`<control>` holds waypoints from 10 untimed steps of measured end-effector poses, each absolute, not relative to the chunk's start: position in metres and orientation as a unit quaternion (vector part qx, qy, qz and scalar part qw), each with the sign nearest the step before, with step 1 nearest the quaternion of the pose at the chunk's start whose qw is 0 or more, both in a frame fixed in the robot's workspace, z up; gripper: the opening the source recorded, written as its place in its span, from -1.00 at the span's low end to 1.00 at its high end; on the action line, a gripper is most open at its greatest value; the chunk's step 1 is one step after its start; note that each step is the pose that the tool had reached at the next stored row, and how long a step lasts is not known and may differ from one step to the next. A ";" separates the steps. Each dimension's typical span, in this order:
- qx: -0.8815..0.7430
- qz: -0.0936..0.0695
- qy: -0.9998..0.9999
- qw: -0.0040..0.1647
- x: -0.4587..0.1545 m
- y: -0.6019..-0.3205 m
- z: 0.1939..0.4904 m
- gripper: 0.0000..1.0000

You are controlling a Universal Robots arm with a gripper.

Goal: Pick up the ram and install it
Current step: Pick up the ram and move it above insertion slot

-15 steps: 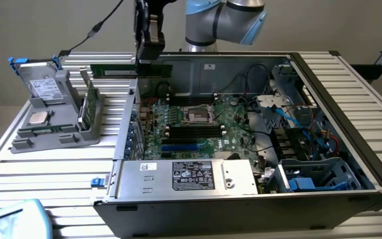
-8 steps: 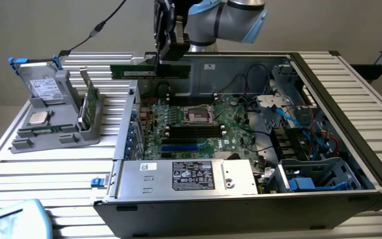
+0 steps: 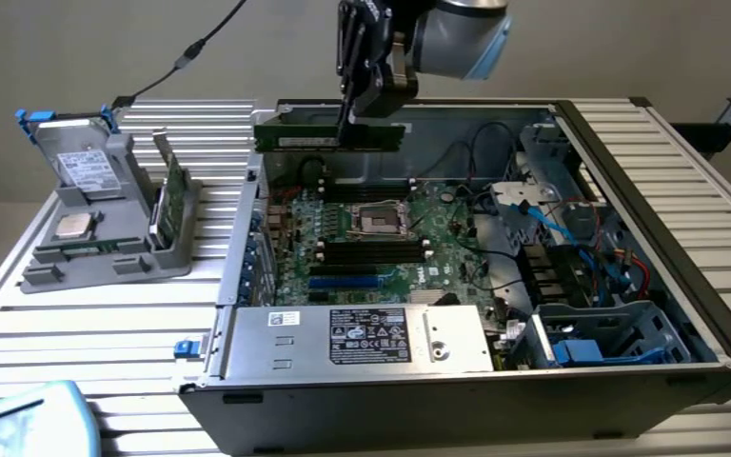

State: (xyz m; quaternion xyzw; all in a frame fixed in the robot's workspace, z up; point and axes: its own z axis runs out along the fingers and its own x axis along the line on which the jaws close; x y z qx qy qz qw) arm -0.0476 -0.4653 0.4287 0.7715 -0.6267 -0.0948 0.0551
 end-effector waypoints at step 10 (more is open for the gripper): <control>0.752 -0.093 -0.651 0.040 -0.038 -0.465 0.425 -0.73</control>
